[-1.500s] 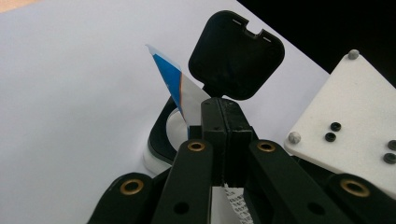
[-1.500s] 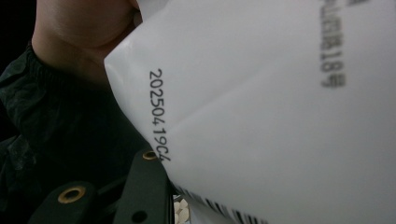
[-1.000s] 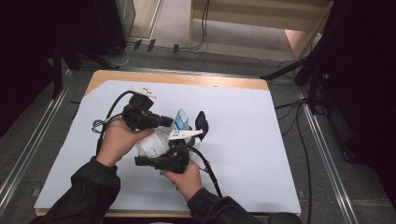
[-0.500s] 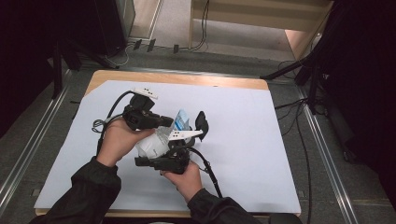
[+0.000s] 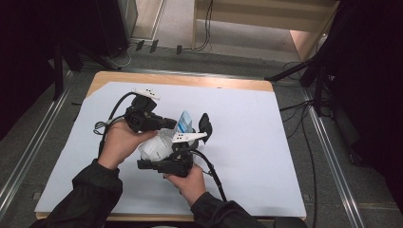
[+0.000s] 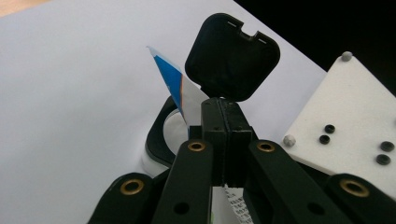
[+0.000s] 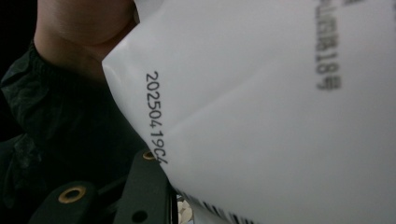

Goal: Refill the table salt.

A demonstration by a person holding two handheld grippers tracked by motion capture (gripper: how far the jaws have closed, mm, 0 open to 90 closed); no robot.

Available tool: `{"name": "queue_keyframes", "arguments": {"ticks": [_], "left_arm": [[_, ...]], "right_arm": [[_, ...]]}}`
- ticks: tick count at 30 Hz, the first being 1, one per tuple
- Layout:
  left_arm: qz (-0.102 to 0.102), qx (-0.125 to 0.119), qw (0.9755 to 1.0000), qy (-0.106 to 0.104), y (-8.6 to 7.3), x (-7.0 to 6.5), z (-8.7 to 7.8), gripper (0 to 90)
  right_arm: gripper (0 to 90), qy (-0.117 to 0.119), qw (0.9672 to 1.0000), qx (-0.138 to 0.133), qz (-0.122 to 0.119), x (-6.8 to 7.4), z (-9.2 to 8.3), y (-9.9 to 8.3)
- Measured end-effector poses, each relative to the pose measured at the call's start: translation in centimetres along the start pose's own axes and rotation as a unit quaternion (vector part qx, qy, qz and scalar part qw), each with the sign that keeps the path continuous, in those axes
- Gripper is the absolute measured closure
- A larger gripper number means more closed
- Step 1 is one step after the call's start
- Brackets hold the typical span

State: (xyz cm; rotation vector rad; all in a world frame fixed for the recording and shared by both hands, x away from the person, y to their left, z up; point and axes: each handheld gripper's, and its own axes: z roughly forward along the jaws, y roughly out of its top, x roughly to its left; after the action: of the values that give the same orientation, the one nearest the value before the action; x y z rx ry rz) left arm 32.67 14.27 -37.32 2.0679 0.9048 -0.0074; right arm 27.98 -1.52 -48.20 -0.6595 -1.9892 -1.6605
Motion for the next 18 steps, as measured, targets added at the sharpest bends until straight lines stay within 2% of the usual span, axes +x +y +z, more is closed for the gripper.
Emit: {"name": "queue_keyframes", "arguments": {"ticks": [4, 10, 18], "left_arm": [[0.002, 0.001, 1.0, 0.001, -0.01, 0.01, 0.08, 90.0], [0.003, 0.003, 1.0, 0.001, 0.04, -0.09, 0.22, 90.0], [0.005, -0.001, 1.0, 0.0, 0.14, -0.1, 0.22, 90.0]], "right_arm": [[67.4, 0.0, 1.0, 0.003, -0.001, -0.07, -0.07, -0.05], [67.5, 0.01, 0.9998, -0.001, 0.015, -0.35, -0.17, -0.28], [67.6, 0.004, 0.9999, -0.003, 0.013, -0.17, -0.21, -0.18]]}}
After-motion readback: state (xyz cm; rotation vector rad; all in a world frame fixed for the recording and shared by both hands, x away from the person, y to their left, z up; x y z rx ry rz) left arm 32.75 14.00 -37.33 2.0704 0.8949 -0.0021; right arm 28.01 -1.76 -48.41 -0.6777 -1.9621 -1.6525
